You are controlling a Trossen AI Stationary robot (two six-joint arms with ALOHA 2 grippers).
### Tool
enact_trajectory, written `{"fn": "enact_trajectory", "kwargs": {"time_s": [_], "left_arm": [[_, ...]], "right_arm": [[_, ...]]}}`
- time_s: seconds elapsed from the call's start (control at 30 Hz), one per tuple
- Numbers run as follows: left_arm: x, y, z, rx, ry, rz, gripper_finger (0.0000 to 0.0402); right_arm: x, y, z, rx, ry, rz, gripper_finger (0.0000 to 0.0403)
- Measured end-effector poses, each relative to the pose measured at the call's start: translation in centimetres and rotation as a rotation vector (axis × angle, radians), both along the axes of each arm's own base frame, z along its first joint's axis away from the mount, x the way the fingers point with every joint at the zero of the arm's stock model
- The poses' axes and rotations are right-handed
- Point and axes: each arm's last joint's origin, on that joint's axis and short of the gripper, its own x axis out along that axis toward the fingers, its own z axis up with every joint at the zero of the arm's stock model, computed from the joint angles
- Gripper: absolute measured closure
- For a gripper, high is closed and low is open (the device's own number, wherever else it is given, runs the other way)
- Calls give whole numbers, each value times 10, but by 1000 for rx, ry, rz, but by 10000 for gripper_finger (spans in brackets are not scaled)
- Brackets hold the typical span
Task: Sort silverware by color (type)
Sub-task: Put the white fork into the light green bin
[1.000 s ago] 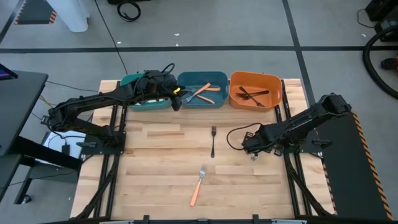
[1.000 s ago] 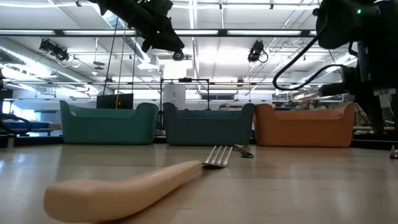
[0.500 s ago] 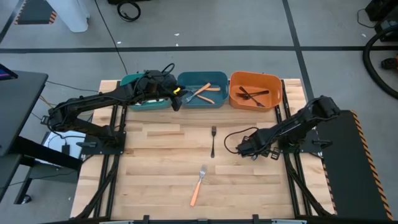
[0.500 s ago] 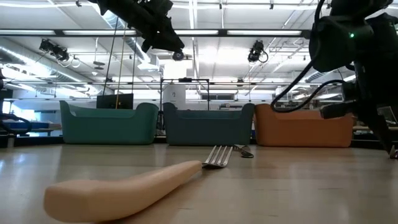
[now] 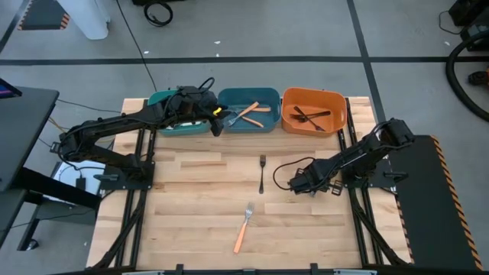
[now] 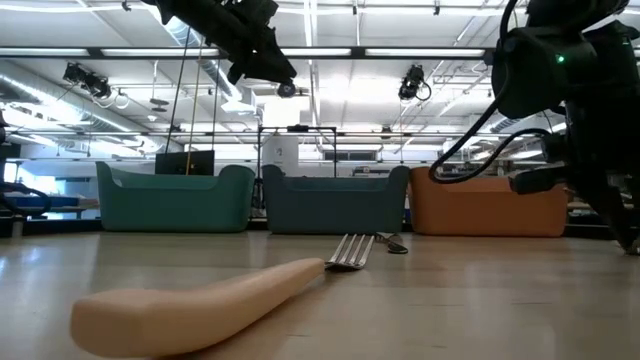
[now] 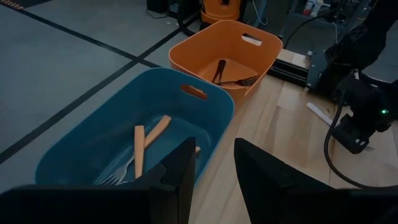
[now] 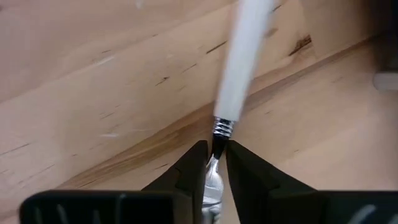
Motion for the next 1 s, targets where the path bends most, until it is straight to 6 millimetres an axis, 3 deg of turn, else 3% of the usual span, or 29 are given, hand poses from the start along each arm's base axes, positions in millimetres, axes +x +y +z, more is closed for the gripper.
{"fn": "enact_trajectory", "kwargs": {"time_s": [0.27, 0.5, 0.77, 1.0], "left_arm": [[0, 0, 0, 0, 0, 0, 283], [0, 0, 0, 0, 0, 0, 283], [0, 0, 0, -2, -2, 2, 283], [0, 0, 1, -4, -13, 5, 283]], "right_arm": [[2, 0, 0, 13, -19, 51, 384], [9, 2, 11, 51, 6, 240, 396], [20, 4, 50, 67, -152, 366, 401], [12, -1, 85, -20, -291, 434, 402]]}}
